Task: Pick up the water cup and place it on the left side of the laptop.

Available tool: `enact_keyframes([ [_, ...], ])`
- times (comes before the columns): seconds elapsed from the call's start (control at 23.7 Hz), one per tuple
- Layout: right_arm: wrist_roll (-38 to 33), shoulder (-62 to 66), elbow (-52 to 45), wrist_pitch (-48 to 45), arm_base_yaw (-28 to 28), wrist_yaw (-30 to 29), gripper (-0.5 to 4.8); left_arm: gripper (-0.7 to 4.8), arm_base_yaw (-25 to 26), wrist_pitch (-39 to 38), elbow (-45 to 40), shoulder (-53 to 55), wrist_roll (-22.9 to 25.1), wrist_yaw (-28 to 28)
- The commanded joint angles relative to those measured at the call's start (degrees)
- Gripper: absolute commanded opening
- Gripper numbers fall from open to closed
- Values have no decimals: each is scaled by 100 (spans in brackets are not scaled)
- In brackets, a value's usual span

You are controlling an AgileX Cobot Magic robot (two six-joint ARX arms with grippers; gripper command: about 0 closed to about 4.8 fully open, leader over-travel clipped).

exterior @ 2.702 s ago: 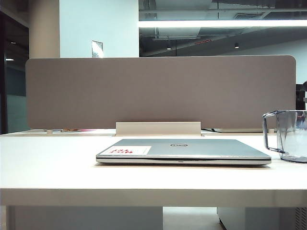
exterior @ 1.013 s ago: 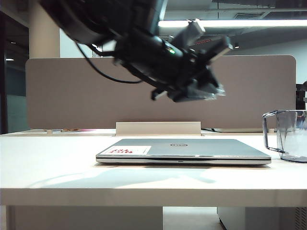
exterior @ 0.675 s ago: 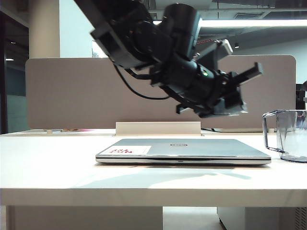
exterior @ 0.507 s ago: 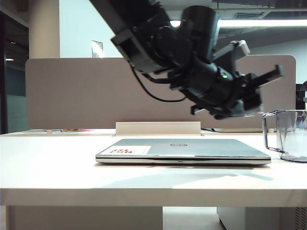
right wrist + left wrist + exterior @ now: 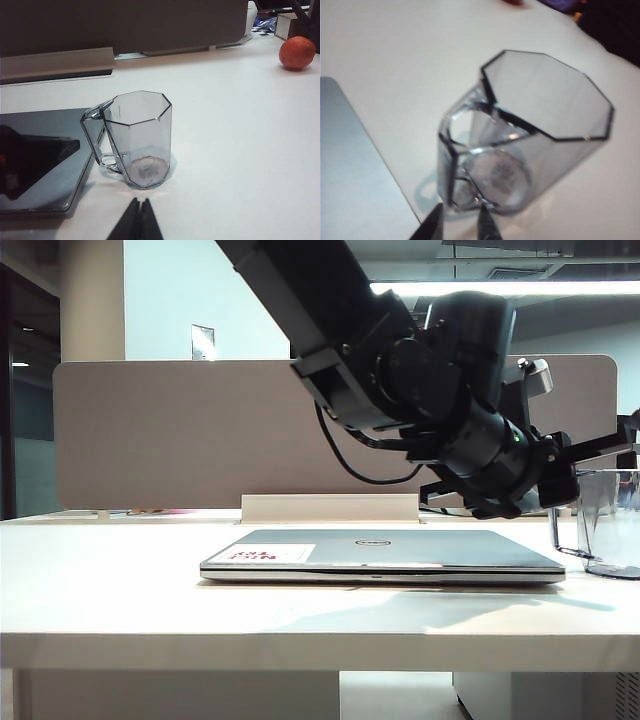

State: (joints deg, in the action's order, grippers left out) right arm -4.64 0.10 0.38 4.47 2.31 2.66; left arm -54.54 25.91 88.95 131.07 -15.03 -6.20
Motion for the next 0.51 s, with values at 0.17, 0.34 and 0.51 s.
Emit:
enact_keyframes([
  [0.17,15,-11,-13,-179,2,37,-6,85,-37,26,374,245,7,-297],
  [0.34,15,-11,-13,-181,-2,22,-6,86,-79,-50,468,328,-2,-302],
  [0.51,15,-11,-13,-181,-4,20,-6,86,-76,31,490,376,4,-319],
])
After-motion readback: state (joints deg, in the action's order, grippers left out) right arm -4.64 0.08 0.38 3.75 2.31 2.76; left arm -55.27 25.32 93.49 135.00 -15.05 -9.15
